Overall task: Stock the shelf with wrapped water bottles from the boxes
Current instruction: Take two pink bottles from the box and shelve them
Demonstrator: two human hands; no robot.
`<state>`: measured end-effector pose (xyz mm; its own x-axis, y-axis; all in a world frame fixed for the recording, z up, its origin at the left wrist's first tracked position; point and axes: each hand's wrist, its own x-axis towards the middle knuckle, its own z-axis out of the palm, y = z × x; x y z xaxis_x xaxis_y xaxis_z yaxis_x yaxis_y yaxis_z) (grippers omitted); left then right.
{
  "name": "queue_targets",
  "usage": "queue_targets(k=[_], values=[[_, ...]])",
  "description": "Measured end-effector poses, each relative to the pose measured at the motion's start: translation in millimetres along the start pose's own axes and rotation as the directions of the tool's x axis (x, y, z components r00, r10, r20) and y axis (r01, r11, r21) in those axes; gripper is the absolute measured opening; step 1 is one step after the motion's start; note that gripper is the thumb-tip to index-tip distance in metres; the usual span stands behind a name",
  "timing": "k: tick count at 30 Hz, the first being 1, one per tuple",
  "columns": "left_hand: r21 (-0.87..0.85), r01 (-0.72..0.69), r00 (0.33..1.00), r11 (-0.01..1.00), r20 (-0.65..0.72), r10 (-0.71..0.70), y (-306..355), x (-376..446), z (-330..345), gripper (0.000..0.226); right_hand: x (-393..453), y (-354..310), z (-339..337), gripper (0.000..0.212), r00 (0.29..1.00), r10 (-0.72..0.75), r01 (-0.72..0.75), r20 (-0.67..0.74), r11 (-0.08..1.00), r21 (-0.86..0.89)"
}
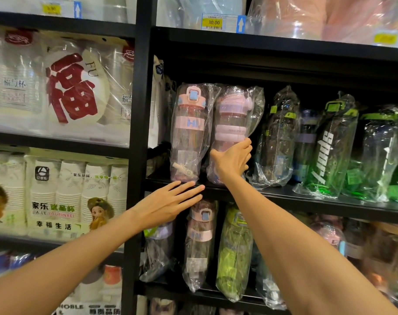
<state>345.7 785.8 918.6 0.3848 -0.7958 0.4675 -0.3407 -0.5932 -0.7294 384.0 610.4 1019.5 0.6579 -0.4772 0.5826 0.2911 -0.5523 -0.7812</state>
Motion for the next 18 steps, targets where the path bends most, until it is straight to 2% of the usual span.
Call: queue_targets(k=[6,18], values=[[-0.024,0.013,1.0,1.0,0.016,-0.013,2.1,1.3,-5.0,0.082,-2.6,-3.4,-1.3,0.089,1.0,0.012,-0.013,-0.011,0.998,-0.054],[-0.064,0.053,0.995,0.997,0.082,-0.048,7.3,0.9,-20.8,0.077,-6.8,4.6,-16.2,0.115,0.999,0.038,-0.04,0.032,0.998,0.041]])
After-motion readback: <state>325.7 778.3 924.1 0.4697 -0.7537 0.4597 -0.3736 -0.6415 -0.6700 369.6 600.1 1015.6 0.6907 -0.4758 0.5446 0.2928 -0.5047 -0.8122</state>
